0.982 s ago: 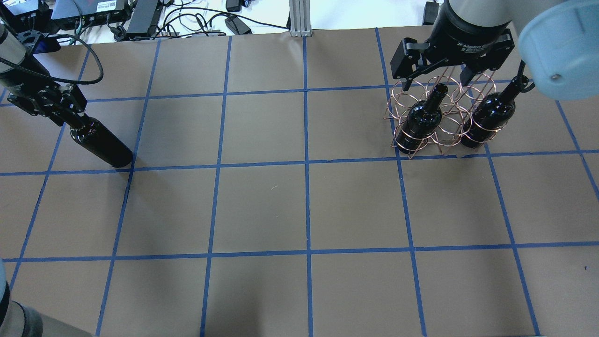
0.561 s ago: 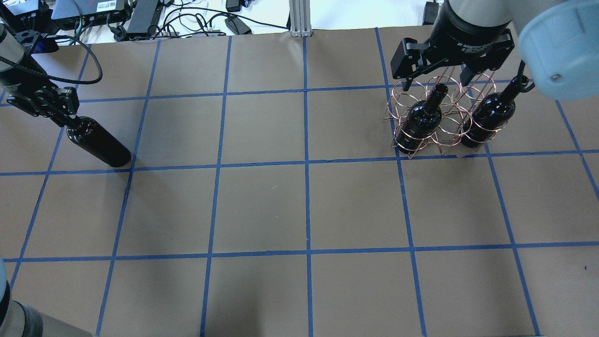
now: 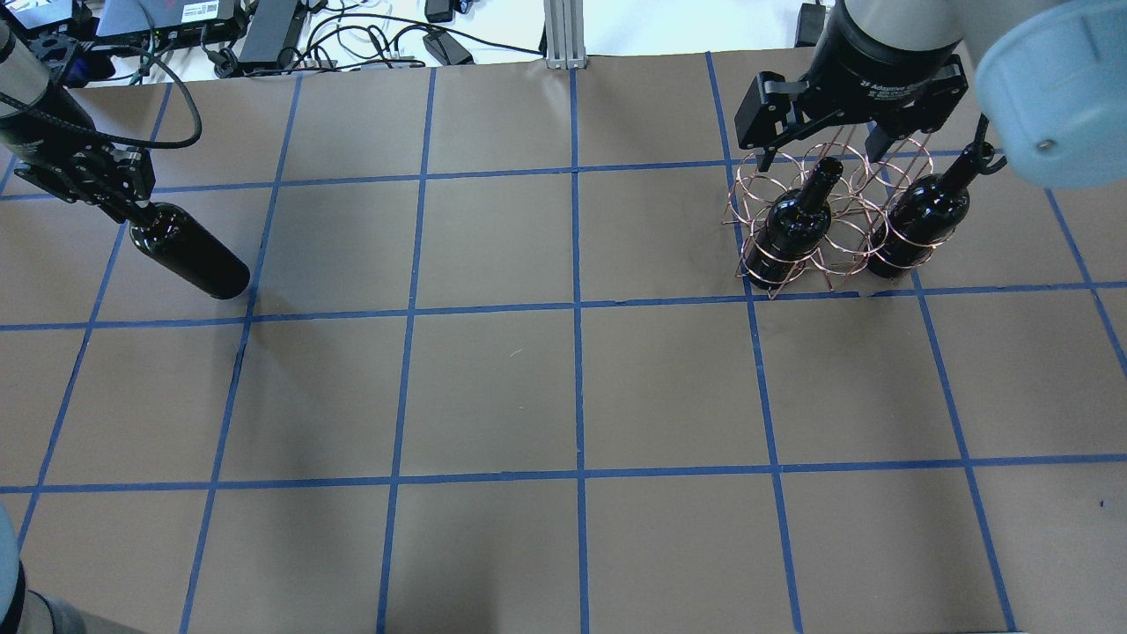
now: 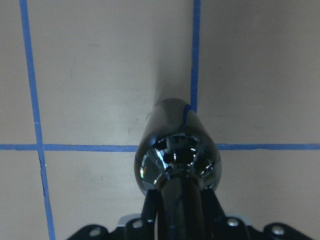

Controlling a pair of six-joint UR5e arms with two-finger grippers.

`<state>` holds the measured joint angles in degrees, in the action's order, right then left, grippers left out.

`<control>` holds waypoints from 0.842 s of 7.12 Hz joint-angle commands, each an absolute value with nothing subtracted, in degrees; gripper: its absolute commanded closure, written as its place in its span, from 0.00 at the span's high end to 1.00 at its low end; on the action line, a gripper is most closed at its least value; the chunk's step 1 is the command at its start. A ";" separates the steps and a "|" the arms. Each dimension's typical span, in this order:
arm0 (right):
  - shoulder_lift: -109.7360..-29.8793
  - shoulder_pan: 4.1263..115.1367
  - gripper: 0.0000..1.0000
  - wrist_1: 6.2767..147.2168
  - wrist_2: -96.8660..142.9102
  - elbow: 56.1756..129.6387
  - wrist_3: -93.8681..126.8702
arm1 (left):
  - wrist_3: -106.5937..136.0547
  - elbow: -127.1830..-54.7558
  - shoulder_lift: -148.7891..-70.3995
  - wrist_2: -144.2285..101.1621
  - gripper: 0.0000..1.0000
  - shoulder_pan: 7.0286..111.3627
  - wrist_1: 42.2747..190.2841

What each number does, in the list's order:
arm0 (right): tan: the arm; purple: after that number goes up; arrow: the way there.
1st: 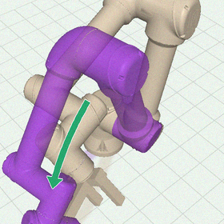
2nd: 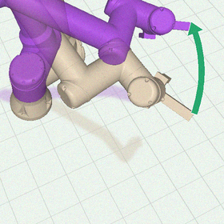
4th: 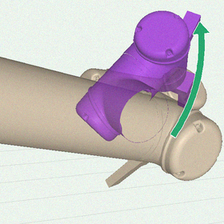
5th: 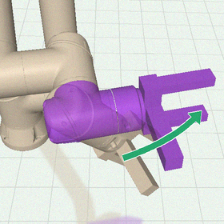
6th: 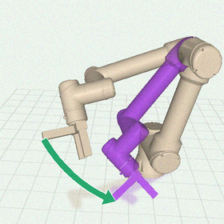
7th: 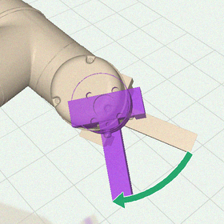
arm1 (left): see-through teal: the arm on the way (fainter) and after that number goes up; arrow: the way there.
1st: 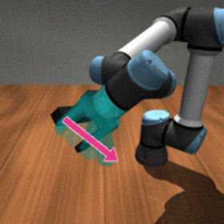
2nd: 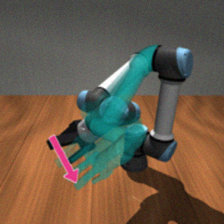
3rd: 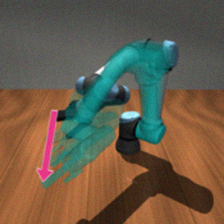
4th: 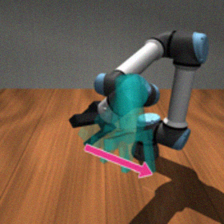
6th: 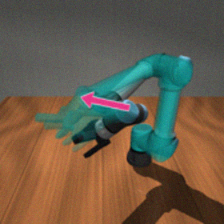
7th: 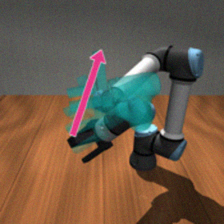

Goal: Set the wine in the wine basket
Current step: 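Lift the bottle with the left gripper and swing it upright toward the table center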

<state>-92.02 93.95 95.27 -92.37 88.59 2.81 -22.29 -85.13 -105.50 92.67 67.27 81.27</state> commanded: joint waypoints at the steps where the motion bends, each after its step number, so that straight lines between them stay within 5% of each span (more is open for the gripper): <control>1: -92.02 93.96 1.00 95.27 -92.37 88.59 2.81 | -13.58 -85.08 -102.32 92.64 0.00 73.79 81.47; 6: -92.28 93.96 1.00 95.01 -92.37 88.59 2.81 | 5.85 -86.13 -99.23 90.97 0.00 90.58 82.70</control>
